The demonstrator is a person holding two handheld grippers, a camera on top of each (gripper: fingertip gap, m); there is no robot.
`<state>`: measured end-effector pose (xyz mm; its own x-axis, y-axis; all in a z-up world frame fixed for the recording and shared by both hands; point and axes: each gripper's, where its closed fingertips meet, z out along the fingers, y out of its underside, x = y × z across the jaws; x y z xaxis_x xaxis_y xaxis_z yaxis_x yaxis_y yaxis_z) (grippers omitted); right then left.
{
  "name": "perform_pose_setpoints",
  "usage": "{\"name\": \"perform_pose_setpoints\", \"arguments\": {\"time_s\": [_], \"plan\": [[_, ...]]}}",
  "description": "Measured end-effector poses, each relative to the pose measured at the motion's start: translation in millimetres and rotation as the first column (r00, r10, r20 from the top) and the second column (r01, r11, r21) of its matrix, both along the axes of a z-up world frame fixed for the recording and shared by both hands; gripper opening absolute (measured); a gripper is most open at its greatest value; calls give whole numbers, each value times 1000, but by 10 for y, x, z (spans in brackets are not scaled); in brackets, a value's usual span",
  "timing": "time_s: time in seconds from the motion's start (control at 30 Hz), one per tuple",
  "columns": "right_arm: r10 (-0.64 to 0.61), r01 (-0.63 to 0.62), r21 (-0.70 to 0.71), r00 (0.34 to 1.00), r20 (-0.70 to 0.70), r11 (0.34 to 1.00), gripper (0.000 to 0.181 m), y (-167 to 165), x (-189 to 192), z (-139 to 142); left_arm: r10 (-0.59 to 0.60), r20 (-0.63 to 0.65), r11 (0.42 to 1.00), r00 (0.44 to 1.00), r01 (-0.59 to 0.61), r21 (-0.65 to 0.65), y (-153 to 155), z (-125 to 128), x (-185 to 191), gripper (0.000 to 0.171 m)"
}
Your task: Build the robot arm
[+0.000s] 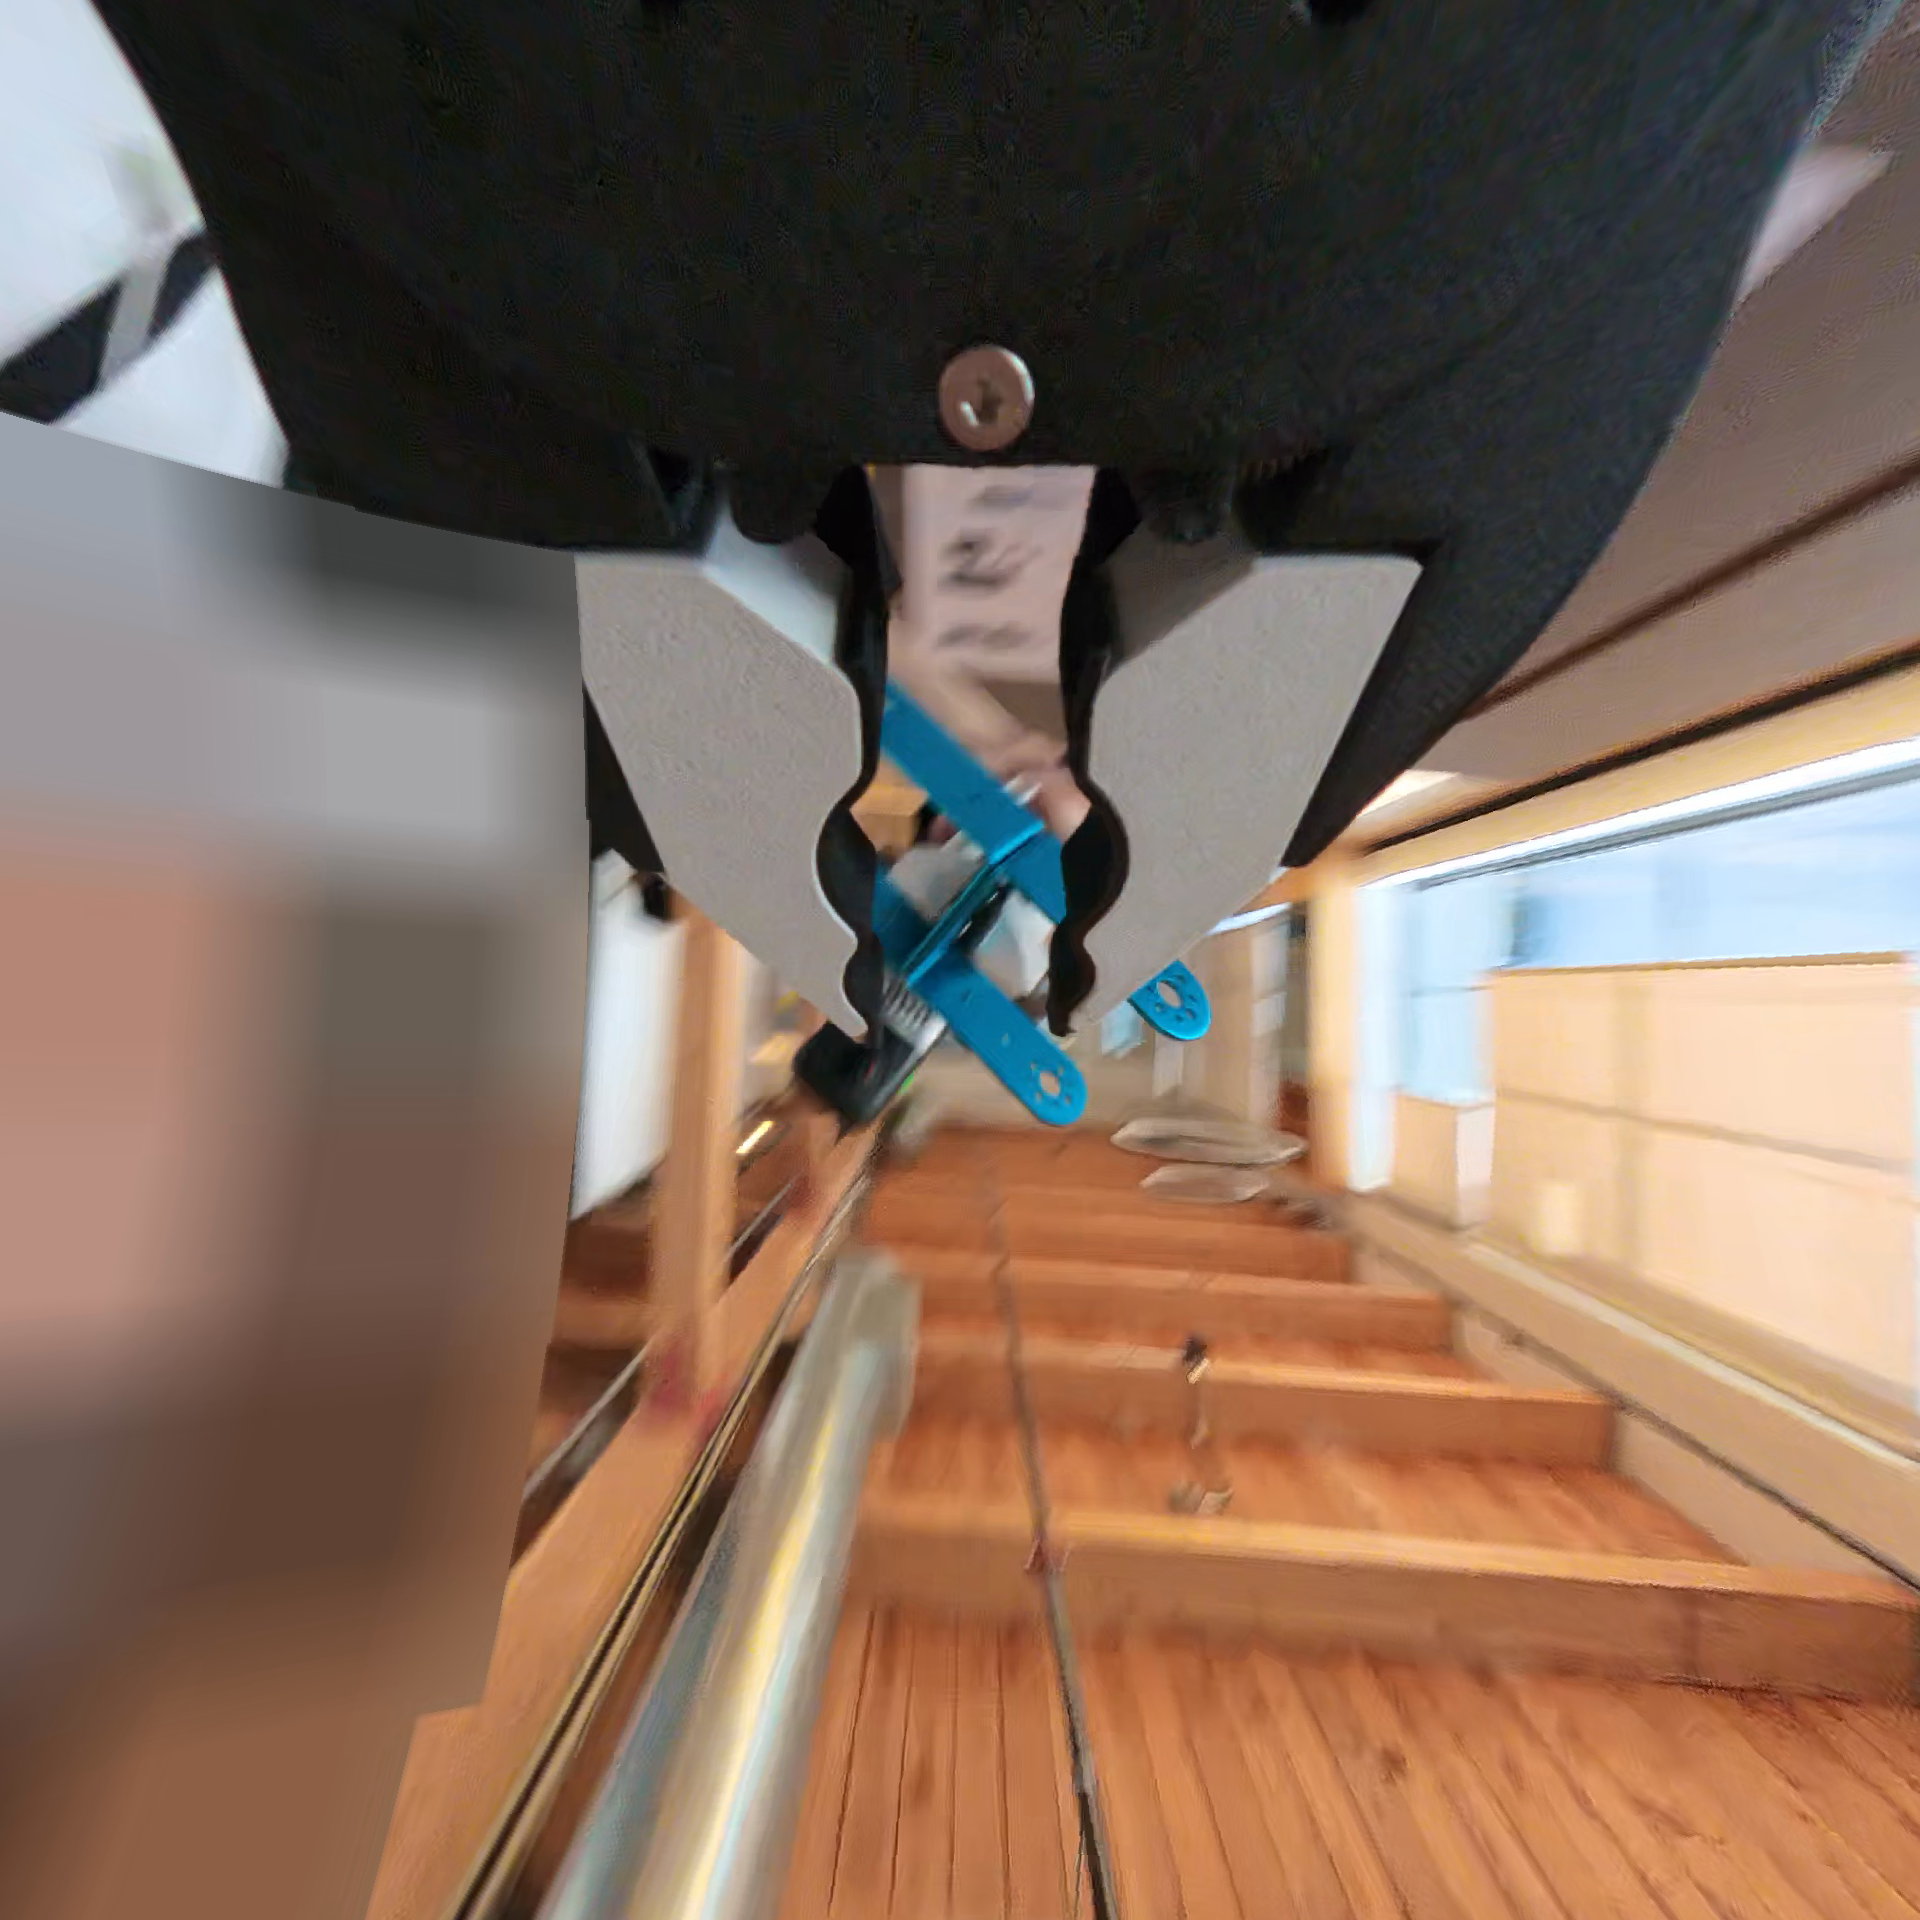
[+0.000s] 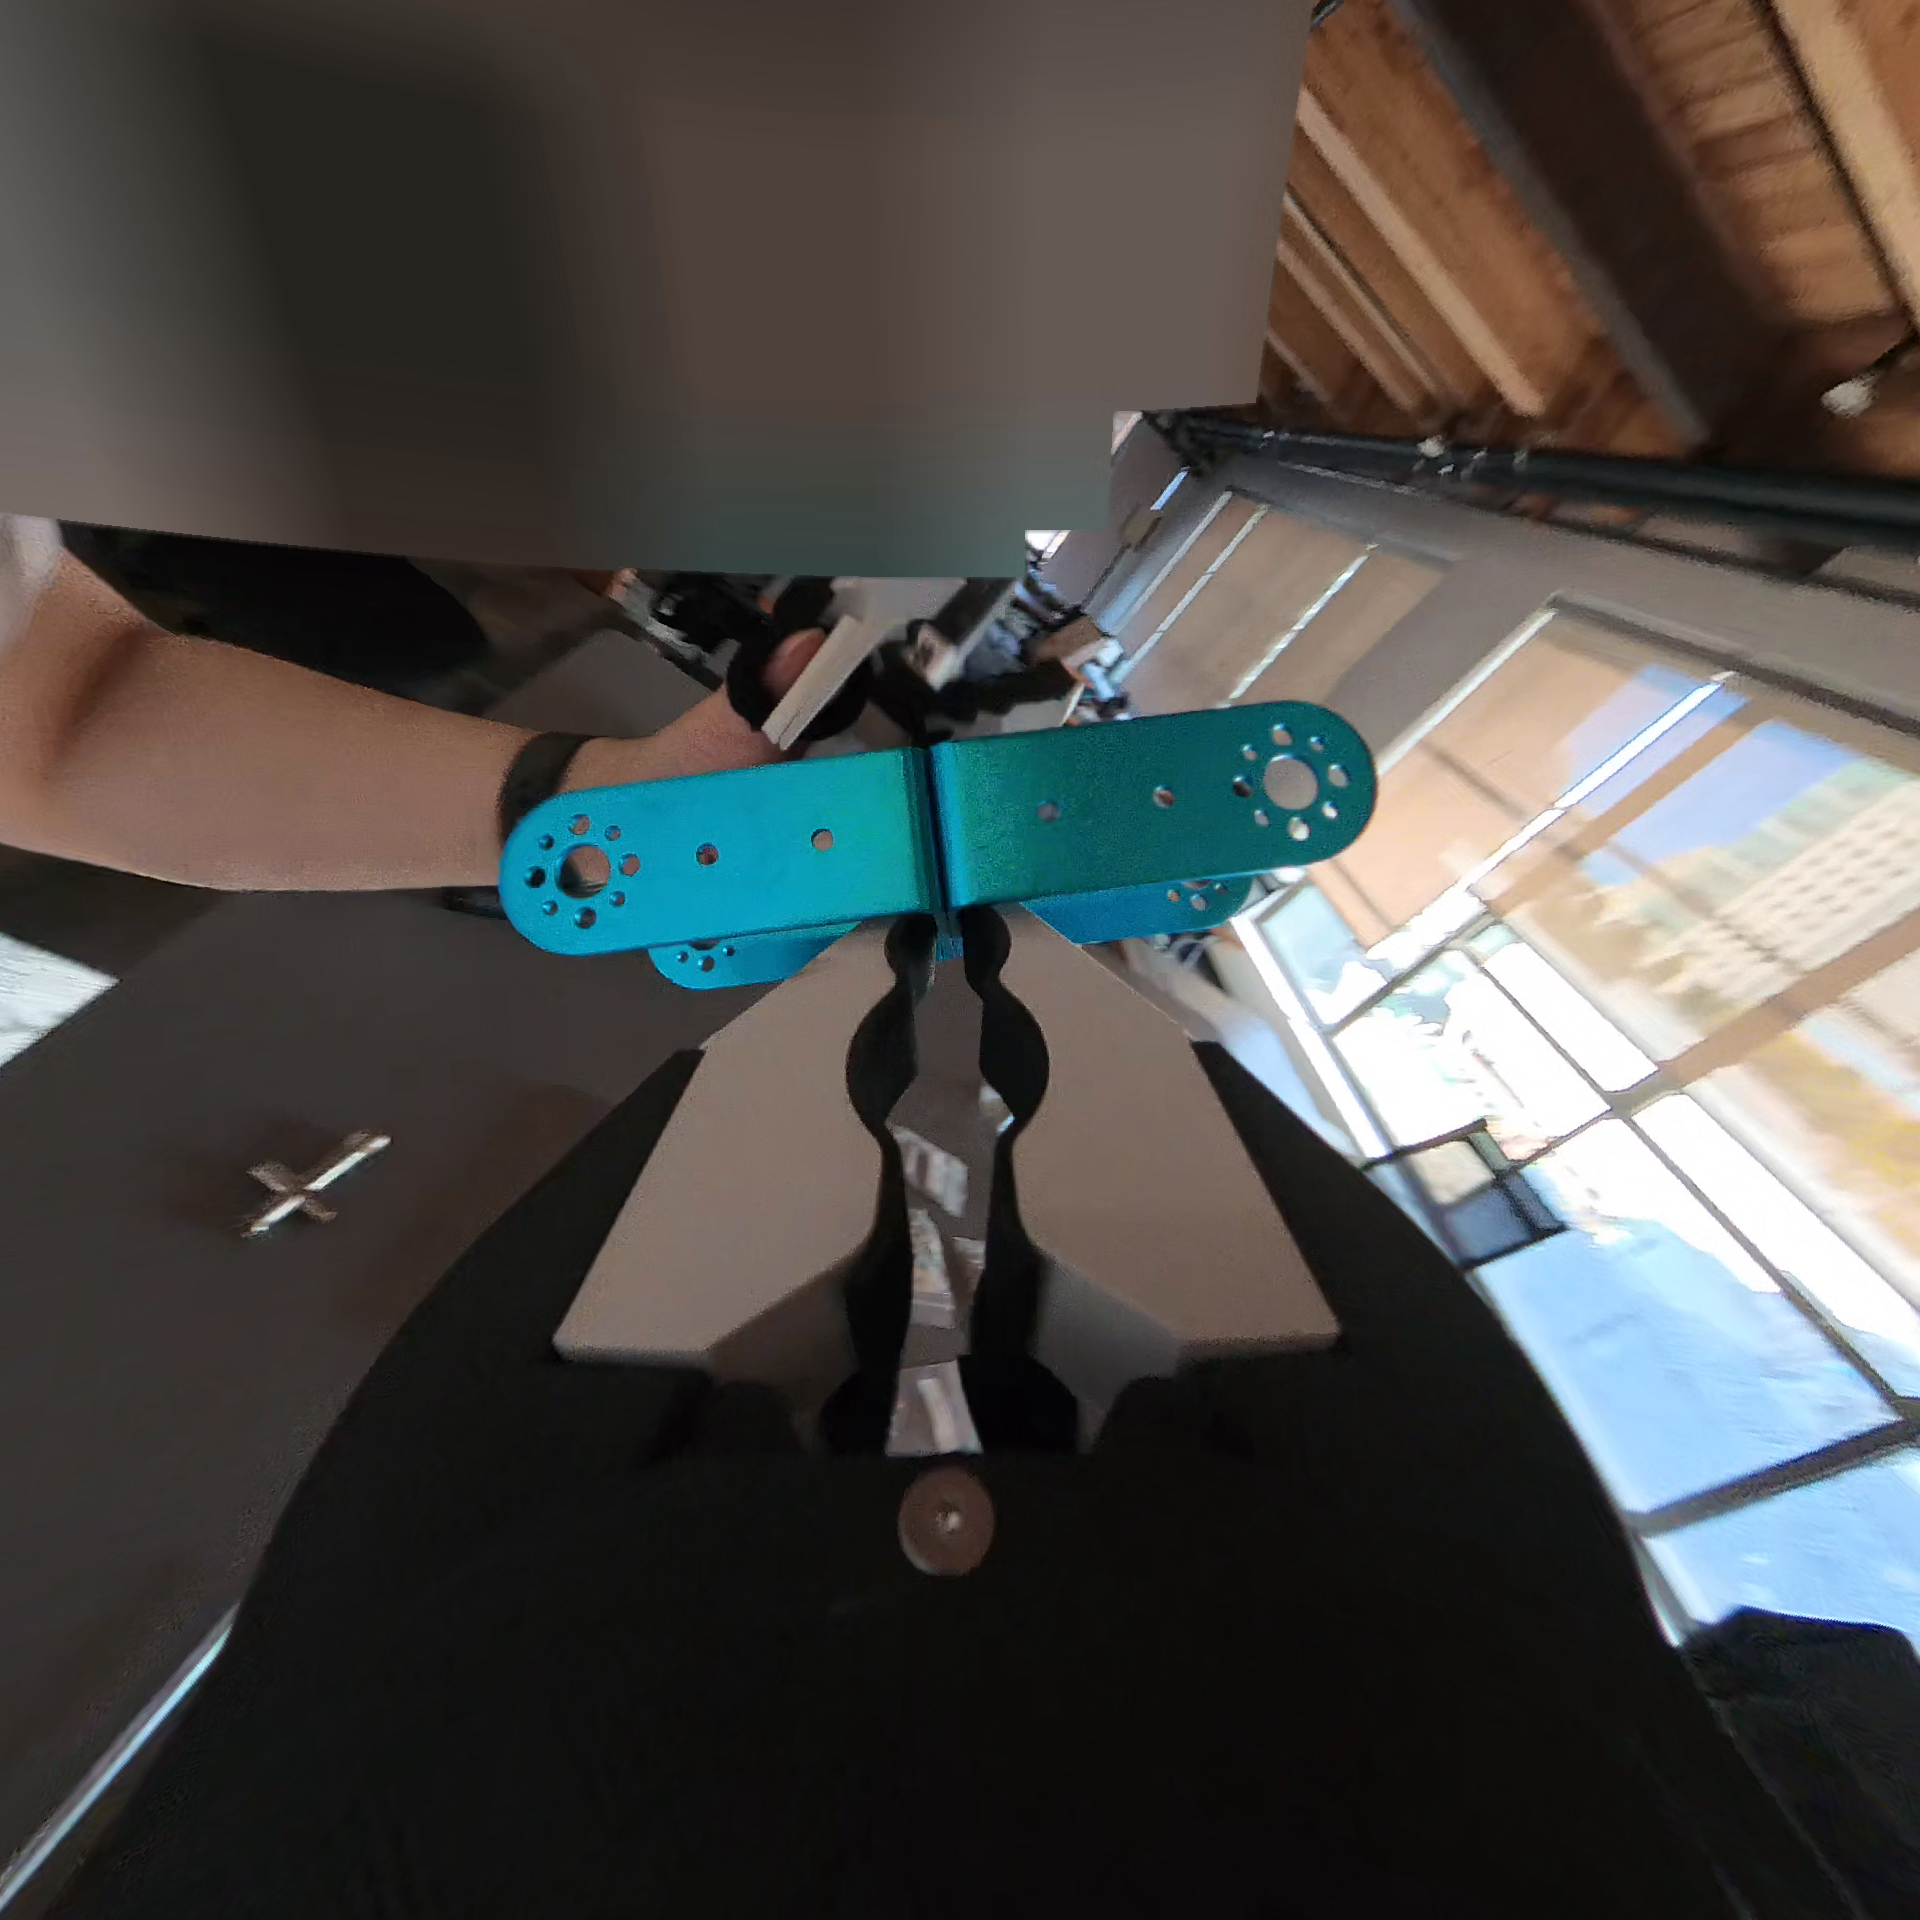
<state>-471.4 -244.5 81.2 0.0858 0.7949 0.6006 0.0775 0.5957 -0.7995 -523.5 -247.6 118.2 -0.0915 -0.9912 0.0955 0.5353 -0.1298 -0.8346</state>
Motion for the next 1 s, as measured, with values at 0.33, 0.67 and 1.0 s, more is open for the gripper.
{"name": "perform_pose_setpoints", "arguments": {"time_s": [0.33, 0.67, 1.0], "plan": [[92, -103, 86, 988, 126, 991, 3, -128, 127, -140, 677, -399, 651, 618, -253, 715, -241, -507, 699, 26], [116, -141, 107, 970, 215, 984, 3, -231, 240, -144, 778, -420, 513, 468, -87, 854, -210, -562, 901, 3], [133, -162, 110, 963, 234, 981, 3, -274, 283, -130, 821, -343, 430, 457, -100, 897, -254, -533, 954, 3]]}}
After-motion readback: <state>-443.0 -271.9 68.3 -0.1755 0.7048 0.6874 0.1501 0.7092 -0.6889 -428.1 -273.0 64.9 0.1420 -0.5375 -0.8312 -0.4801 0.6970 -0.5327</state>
